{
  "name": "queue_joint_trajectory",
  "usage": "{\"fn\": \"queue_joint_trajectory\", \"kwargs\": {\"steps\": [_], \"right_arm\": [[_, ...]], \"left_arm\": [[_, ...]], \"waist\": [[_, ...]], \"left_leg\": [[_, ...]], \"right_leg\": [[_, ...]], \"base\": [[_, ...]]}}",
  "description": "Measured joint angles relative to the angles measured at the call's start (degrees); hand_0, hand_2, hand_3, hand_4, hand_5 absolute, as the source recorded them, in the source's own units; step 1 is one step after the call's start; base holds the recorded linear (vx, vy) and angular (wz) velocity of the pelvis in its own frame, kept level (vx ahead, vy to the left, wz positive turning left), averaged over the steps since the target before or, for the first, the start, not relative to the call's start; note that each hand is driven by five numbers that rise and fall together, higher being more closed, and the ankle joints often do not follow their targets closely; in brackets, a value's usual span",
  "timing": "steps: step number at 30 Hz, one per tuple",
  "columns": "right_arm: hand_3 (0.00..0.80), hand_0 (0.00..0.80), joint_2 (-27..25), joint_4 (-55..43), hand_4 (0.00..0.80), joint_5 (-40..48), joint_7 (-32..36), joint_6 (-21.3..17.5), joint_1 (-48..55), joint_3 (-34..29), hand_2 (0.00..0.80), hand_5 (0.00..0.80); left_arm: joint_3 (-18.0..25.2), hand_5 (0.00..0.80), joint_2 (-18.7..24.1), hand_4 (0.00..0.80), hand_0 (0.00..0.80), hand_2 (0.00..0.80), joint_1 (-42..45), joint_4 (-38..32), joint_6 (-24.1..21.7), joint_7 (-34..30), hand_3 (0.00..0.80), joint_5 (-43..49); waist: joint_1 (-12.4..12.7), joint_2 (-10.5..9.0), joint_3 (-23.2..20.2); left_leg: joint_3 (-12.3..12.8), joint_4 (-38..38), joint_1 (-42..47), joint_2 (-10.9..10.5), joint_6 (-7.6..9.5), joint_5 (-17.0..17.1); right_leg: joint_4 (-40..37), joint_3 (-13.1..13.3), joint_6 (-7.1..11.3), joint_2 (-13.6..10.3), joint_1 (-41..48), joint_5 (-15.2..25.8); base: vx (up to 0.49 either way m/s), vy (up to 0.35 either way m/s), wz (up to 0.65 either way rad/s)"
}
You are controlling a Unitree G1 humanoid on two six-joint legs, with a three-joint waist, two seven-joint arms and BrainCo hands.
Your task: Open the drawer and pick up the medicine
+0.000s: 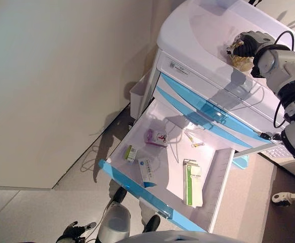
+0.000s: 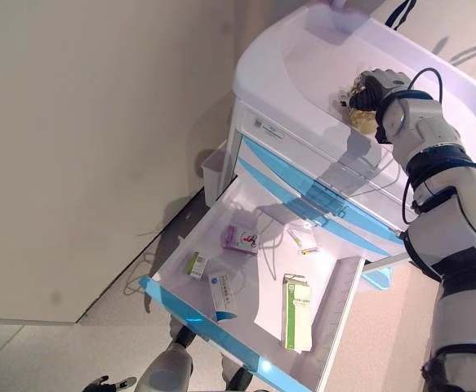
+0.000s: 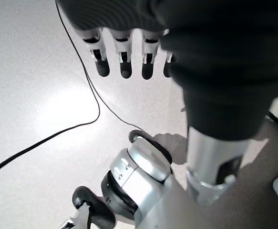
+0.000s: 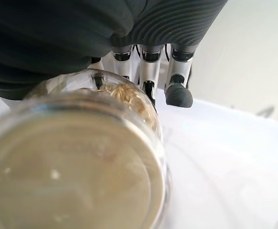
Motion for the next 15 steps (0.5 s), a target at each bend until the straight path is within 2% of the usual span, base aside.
{"fn": "queue_joint_trajectory", "kwargs": {"steps": [6, 15], "right_arm": [[0.800, 0.800, -3.23, -2.28, 0.800, -2.67, -0.35, -0.56, 0.00, 2.83, 0.800, 0.800], [0.800, 0.800, -8.23, -1.95, 0.800, -3.82, -1.93, -0.98, 0.25, 3.41, 0.800, 0.800]], "left_arm": [[-0.01, 0.000, 0.11, 0.000, 0.000, 0.000, -0.07, -0.58, -0.03, 0.01, 0.000, 0.55], [-0.03, 0.000, 0.16, 0.000, 0.000, 0.000, -0.48, -0.88, -0.58, 0.09, 0.000, 0.96]], "waist": [[0.10, 0.00, 0.02], [-0.15, 0.86, 0.72]], "left_leg": [[-0.29, 0.17, -0.82, -0.22, 0.10, 0.13], [-0.75, 0.16, -0.93, -0.62, 0.26, 0.28]], "right_leg": [[0.02, -0.20, 0.10, -0.09, -0.63, 0.02], [-0.04, -0.75, 0.29, -0.39, -0.50, 0.00]], "base": [[0.004, -0.001, 0.02], [0.003, 0.000, 0.02]]}}
